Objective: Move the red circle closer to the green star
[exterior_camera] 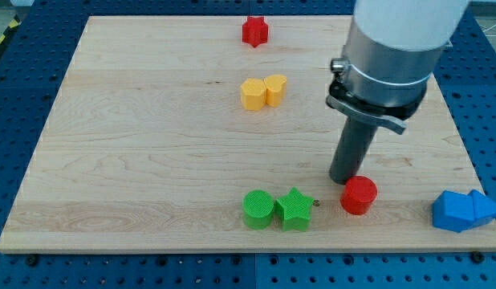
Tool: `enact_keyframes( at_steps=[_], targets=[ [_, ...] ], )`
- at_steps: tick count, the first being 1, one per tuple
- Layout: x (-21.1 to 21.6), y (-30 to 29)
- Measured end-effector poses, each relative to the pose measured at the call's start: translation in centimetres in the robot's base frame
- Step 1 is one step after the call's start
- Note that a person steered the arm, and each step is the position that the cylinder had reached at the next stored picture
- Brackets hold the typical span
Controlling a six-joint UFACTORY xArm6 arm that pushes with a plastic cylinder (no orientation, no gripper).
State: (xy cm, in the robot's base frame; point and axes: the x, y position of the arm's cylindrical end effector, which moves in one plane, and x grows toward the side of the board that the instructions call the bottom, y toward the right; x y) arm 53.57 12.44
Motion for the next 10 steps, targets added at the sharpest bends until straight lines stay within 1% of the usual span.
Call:
enact_keyframes(
  at_steps=[2, 3, 4, 8, 9, 10],
  targets=[
    [0.1, 5.9],
    [1.5, 8.0],
    [3.4, 8.0],
    [3.4, 0.1],
    [3.4, -1.1],
    [3.3, 0.4]
  ],
)
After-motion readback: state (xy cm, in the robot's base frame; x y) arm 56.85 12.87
